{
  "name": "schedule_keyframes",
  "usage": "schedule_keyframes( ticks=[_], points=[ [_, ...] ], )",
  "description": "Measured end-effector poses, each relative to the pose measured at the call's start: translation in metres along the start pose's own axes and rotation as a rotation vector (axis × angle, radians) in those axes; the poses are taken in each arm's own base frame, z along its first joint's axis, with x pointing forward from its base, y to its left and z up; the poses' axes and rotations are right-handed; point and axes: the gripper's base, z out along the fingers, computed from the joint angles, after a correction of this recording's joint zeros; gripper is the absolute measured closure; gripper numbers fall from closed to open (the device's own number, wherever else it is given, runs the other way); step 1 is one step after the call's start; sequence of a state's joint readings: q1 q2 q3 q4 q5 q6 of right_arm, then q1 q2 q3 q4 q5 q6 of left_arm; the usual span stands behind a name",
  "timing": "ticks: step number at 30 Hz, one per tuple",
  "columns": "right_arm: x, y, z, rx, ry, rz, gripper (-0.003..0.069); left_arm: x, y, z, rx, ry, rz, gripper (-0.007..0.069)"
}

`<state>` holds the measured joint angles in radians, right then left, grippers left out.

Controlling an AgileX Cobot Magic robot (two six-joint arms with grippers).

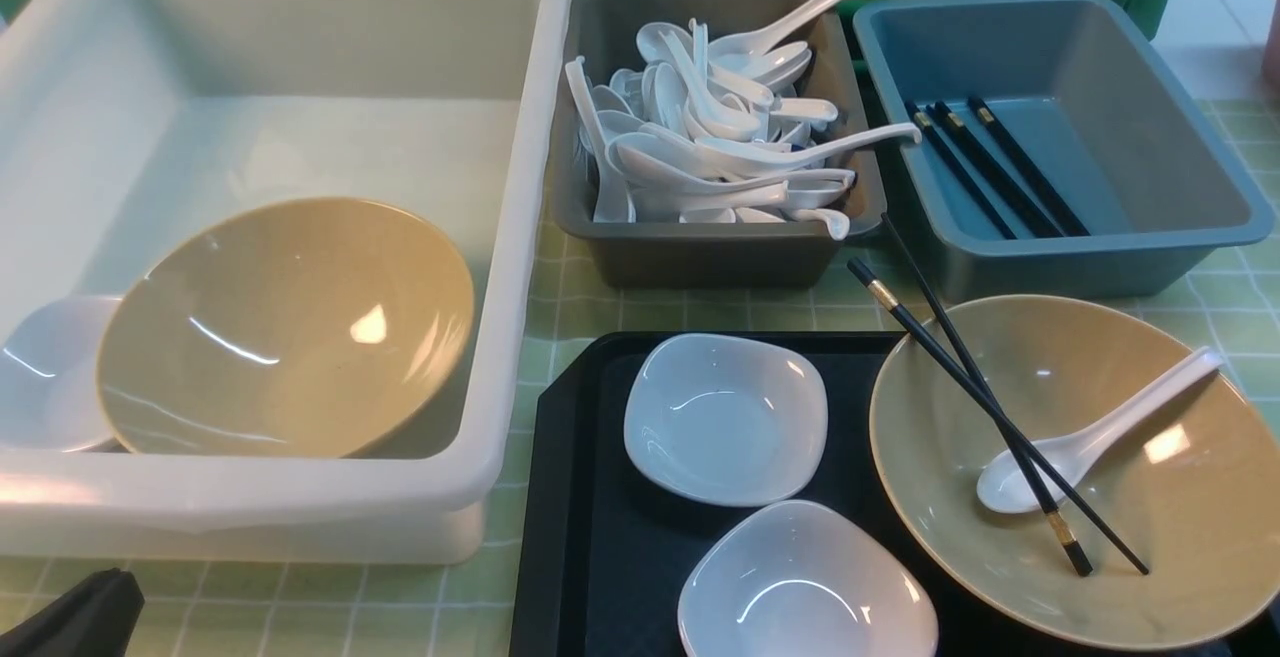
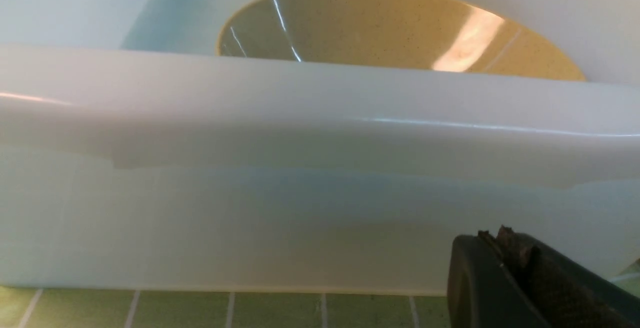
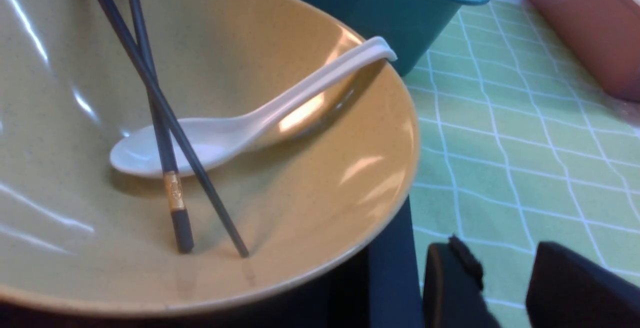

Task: On green table put chopsticks spoon bowls plates into blue grey white boxes.
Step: 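Move the grippers toward the tableware on the black tray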

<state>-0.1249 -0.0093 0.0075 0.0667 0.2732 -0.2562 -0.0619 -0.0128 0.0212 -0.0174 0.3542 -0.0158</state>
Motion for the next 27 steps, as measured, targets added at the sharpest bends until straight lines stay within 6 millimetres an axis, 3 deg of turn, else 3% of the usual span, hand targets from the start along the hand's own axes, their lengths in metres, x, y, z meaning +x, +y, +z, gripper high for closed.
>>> schedule_keyframes(
  ticks=[5, 9, 13, 16, 21, 26, 27],
  points=[
    [-0.003, -0.001, 0.001, 0.017, -0.061, 0.013, 0.0423, 0.0, 0.001, 0.0, -0.015, -0.004, 0.042, 0.0626],
    [-0.009, -0.003, 0.001, 0.03, -0.147, 0.135, 0.0423, -0.004, 0.002, 0.0, -0.023, -0.059, 0.071, 0.0626],
    [-0.022, -0.006, -0.002, 0.028, -0.305, 0.338, 0.0423, -0.023, 0.0, -0.003, -0.001, -0.27, 0.015, 0.0626],
    [-0.036, -0.01, -0.008, 0.003, -0.478, 0.5, 0.0423, -0.043, 0.0, -0.011, 0.039, -0.51, -0.144, 0.0626],
    [-0.054, -0.015, -0.02, -0.031, -0.734, 0.578, 0.0423, -0.064, 0.004, -0.027, 0.081, -0.799, -0.305, 0.0626],
    [-0.088, -0.02, -0.042, -0.079, -0.848, 0.638, 0.0423, -0.097, 0.007, -0.052, 0.143, -0.985, -0.446, 0.0626],
    [-0.116, -0.023, -0.057, -0.092, -0.88, 0.636, 0.0423, -0.118, 0.006, -0.065, 0.164, -1.025, -0.457, 0.0626]
  ],
)
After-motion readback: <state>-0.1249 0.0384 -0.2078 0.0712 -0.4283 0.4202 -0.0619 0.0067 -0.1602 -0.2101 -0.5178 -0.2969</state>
